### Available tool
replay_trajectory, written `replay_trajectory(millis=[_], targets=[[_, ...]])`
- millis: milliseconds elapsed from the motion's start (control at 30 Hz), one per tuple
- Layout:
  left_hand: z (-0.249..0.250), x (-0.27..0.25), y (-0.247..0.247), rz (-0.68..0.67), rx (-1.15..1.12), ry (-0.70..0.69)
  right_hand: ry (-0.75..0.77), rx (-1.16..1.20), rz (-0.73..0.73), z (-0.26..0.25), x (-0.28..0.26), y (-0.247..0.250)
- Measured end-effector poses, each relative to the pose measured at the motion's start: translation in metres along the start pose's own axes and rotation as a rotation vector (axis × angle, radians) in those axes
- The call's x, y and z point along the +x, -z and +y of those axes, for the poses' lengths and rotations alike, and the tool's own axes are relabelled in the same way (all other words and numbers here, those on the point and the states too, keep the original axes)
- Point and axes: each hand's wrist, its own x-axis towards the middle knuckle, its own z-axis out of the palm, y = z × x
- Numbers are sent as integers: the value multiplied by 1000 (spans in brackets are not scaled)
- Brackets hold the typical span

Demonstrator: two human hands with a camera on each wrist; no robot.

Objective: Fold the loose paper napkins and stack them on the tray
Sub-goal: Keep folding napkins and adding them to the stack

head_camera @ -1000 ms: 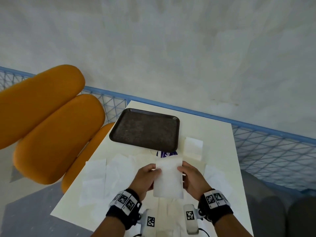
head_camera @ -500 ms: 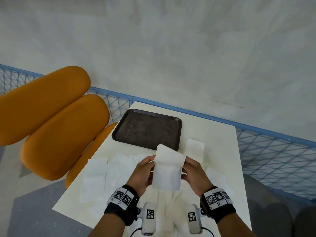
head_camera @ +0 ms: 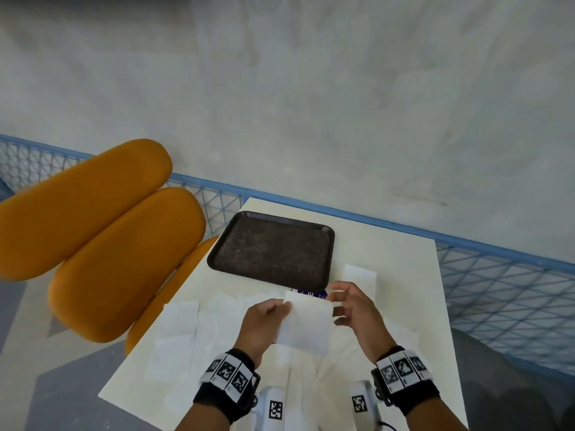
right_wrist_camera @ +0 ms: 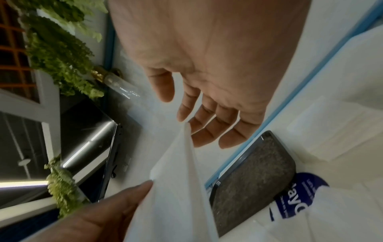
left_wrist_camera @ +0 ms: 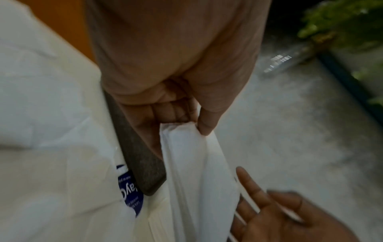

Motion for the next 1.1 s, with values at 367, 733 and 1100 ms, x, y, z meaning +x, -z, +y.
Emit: replay_trajectory(millis=[367,733,1100], targets=[[15,-2,-22,-73,486,-335,238,-682,-122,0,10,1],[11,8,-18,-21,215,-217,82,-257,-56,10,-7,30],[3,8,-32,-199,-26,52,9,-22,55,37,-14,31]])
